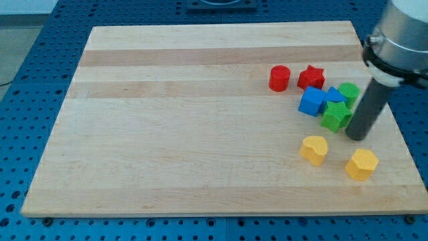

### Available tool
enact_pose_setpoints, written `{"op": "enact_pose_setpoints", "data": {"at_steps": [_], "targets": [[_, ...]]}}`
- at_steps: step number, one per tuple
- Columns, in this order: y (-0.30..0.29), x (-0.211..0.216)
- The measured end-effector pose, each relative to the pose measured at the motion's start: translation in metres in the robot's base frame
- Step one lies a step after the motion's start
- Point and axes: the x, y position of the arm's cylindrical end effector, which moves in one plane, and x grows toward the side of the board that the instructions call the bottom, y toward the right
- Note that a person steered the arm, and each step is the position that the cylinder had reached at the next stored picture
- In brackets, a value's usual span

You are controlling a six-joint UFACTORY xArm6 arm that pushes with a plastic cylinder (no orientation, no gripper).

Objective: Move the yellow hexagon closer to the yellow heart

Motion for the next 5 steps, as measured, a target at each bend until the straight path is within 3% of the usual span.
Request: {"op": "enact_pose_setpoints", "data": {"at_steps": [1, 5], "targets": [[0.029, 0.025], [0.002, 0.061]]}}
